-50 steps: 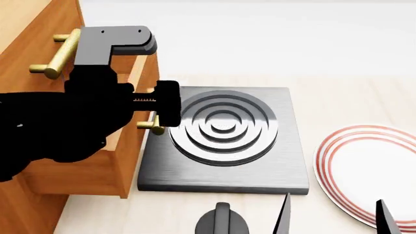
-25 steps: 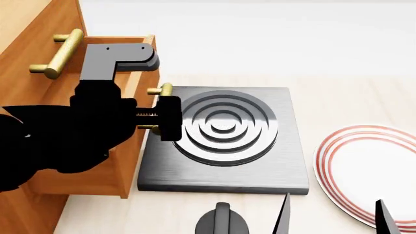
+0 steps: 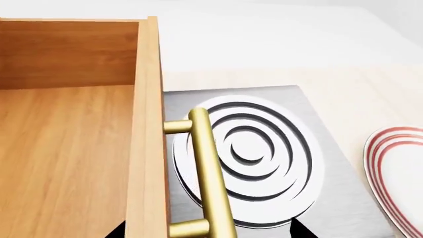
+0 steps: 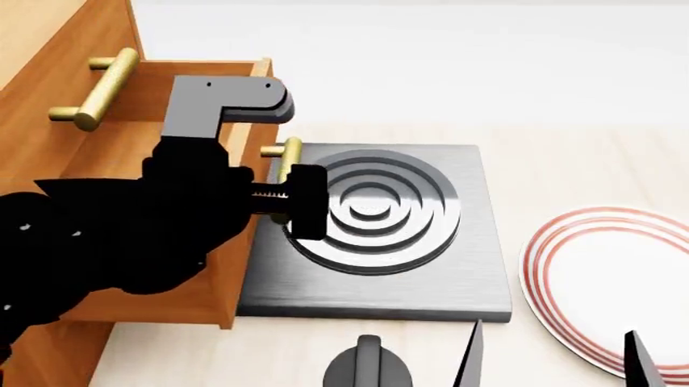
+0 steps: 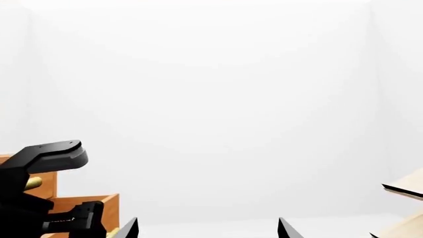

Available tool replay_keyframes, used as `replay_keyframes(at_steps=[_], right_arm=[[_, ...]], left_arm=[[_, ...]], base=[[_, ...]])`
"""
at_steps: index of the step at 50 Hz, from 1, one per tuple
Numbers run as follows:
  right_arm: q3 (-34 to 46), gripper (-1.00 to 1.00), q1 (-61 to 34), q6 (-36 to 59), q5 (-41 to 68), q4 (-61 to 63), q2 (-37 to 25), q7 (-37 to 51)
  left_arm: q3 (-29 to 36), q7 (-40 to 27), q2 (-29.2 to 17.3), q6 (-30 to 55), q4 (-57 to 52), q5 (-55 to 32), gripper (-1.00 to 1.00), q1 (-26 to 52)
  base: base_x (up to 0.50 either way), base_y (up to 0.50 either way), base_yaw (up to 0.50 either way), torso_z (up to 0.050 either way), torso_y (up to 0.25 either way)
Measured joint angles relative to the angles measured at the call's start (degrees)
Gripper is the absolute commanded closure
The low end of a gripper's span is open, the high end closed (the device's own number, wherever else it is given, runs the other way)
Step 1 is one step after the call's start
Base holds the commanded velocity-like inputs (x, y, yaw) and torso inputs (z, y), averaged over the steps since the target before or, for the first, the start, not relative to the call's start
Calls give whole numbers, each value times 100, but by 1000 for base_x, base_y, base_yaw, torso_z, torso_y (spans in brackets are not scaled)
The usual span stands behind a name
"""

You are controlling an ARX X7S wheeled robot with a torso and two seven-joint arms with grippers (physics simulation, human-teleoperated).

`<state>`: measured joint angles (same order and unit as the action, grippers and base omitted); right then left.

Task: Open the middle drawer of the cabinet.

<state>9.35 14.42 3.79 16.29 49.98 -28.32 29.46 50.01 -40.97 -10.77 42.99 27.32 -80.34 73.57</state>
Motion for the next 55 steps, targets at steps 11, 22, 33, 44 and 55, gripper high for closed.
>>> replay_keyframes(at_steps=[11, 22, 33, 44, 55], right_arm=[[-17, -100, 7, -13, 29, 8, -22, 17], [-23, -100, 16, -34, 52, 3, -42, 28], [-41, -100, 40, -78, 72, -21, -63, 39], [-44, -100, 60, -104, 74, -30, -79, 54], [-42, -100, 73, -109, 72, -15, -96, 73]], left_arm=[[51, 0, 210, -5, 67, 98, -100, 27], [101, 210, 545, -181, 106, -160, -100, 31], [174, 207, 684, -240, 185, 16, -100, 32], [312, 304, 631, -392, 80, 161, -100, -30], [501, 343, 535, -1216, -156, 357, -100, -177]], base=[[0, 0, 0, 0, 0], [0, 0, 0, 0, 0], [3, -2, -4, 0, 0], [3, -4, -9, 0, 0], [3, -4, -7, 0, 0]])
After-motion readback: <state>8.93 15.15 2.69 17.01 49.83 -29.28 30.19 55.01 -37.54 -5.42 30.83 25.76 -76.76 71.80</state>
